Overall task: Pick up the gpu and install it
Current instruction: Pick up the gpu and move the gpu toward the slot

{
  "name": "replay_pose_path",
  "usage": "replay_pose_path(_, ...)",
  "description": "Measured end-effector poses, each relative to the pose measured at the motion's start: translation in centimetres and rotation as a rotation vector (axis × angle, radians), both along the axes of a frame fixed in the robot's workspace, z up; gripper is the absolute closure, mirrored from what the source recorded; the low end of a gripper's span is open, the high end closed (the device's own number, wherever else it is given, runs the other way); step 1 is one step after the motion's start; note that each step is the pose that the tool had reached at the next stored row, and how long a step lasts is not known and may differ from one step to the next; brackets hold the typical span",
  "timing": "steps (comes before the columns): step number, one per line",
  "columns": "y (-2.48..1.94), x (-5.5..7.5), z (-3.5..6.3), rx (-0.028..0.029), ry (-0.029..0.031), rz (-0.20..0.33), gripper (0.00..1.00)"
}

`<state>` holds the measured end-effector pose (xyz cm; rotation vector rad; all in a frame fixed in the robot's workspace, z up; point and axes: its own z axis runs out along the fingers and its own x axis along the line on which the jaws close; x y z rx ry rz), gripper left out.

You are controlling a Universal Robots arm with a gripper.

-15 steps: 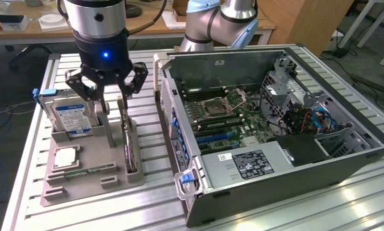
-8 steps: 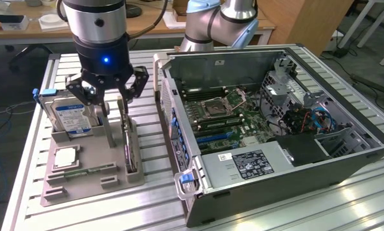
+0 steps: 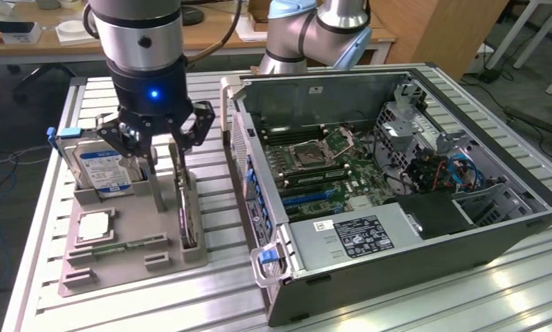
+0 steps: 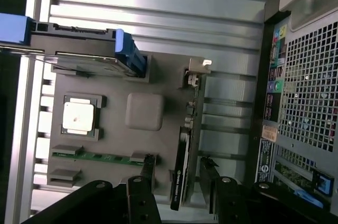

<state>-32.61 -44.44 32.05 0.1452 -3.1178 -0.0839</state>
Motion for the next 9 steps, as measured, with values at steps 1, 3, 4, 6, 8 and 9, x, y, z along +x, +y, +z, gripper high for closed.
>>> replay_pose_path(1, 0.0, 0.1, -0.08, 0.0001, 0.0, 0.0, 0.53)
replay_pose_path(3, 0.0, 0.2, -0.25, 0.0003, -0.0002, 0.001, 0.53)
replay_pose_path(4, 0.01, 0.3, -0.33, 0.0002, -0.0002, 0.001, 0.53)
replay_pose_path(6, 0.0, 0.4, -0.48, 0.0002, -0.0001, 0.002, 0.53)
replay_pose_path(8, -0.21, 1.1, -1.64, 0.0002, -0.0003, 0.005, 0.53)
replay_pose_path(9, -0.38, 1.1, -1.74, 0.0002, -0.0002, 0.005, 0.53)
